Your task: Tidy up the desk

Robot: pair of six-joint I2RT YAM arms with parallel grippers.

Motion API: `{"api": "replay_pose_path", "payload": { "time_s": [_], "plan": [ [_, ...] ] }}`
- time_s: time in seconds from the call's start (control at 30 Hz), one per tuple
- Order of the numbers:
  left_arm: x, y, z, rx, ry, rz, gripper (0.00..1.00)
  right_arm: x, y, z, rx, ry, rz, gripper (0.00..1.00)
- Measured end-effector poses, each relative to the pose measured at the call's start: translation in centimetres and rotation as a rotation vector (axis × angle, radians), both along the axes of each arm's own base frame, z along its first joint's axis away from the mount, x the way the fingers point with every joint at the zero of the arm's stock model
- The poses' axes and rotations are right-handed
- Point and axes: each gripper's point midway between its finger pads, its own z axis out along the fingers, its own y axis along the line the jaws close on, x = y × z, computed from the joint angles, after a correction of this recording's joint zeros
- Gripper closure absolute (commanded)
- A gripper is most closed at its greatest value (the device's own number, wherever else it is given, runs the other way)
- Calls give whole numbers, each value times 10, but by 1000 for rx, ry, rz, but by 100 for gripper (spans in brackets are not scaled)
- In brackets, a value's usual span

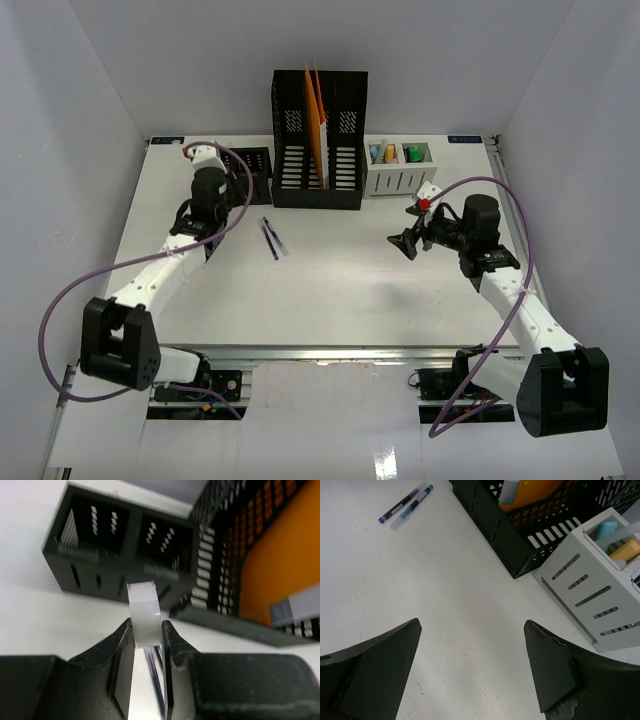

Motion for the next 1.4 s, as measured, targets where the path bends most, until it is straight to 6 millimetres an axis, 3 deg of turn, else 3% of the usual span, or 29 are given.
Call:
{"api": "replay_pose_path", "payload": {
  "time_s": [0.1, 0.23, 0.47, 0.6, 0.63, 0.73, 0.8, 0.97, 1.07, 1.1, 1.23, 1.4],
  "plan": [
    [39, 10, 15, 7, -9, 19, 100, 0, 0, -4, 3, 12, 11, 10],
    [80, 4, 18, 8, 10, -17, 100, 0, -1, -3, 10, 14, 21, 10],
    [109, -12, -31, 18, 150, -91, 98, 2, -8, -2, 22, 13, 14, 10],
    [112, -20, -52, 11, 214, -127, 49, 2, -11, -1, 27, 14, 12, 10],
    [111, -21, -54, 9, 223, -133, 42, 2, -11, -1, 28, 15, 12, 10],
    [111, -23, -53, 2, 240, -143, 28, 2, -12, -1, 32, 19, 14, 10],
    [111, -24, -50, 0, 239, -148, 26, 2, -12, -2, 34, 23, 15, 10],
    [105, -24, -46, -1, 251, -152, 30, 3, -13, -5, 37, 34, 18, 10],
    [91, -21, -35, -12, 259, -140, 52, 2, -13, -5, 40, 36, 21, 10],
    [84, -19, -28, -23, 259, -127, 62, 2, -13, -5, 40, 36, 21, 10],
    [45, -9, 0, -72, 253, -76, 80, 2, -14, -5, 43, 40, 22, 10],
    [-7, -6, 17, -142, 276, -67, 82, 2, -13, -8, 47, 55, 30, 10]
  ]
}}
